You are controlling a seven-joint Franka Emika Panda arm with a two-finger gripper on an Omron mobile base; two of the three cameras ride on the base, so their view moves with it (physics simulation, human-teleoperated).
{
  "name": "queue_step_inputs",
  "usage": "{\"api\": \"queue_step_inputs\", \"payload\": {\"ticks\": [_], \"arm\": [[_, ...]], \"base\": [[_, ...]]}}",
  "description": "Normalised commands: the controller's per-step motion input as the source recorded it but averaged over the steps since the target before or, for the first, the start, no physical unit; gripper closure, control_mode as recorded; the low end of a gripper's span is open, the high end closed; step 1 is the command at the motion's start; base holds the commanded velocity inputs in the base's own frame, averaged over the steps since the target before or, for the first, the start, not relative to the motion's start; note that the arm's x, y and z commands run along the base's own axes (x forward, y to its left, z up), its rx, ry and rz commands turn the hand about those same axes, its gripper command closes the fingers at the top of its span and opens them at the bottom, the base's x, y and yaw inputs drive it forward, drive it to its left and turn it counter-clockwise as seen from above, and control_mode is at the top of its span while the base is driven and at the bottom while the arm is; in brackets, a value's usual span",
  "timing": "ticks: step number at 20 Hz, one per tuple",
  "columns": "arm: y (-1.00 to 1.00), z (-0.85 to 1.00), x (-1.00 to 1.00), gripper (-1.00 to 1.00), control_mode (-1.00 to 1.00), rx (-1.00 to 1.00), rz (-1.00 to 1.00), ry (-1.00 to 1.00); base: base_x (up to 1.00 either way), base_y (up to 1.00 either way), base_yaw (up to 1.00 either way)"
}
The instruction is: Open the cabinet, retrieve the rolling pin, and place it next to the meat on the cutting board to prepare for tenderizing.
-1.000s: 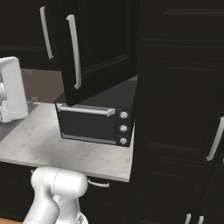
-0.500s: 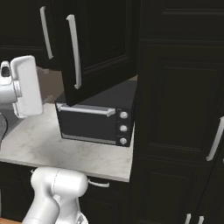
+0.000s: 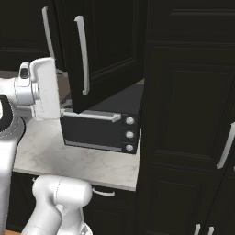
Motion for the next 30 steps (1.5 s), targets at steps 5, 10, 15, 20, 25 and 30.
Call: {"api": "queue_step_inputs", "payload": {"ticks": [5,10,15,20,25,30], "arm": [[-0.52,0.00,-0.43,-1.00,-1.00,0.00,-0.13,-0.04],[-0.67,0.00,-0.08,-1.00,-1.00,0.00,-0.10,0.00],[-0.93,0.00,0.00,-1.00,-1.00,0.00,-0.03,0.00],[-0.98,0.00,0.00,-1.00,-1.00,0.00,0.00,0.00],[-0.71,0.00,-0.01,-1.00,-1.00,0.00,0.00,-0.01],[-0.14,0.00,-0.50,-1.00,-1.00,0.00,-0.01,-0.06]], "base": [[0.00,0.00,0.00],[0.00,0.00,0.00],[0.00,0.00,0.00],[0.00,0.00,0.00],[0.00,0.00,0.00],[0.00,0.00,0.00]]}}
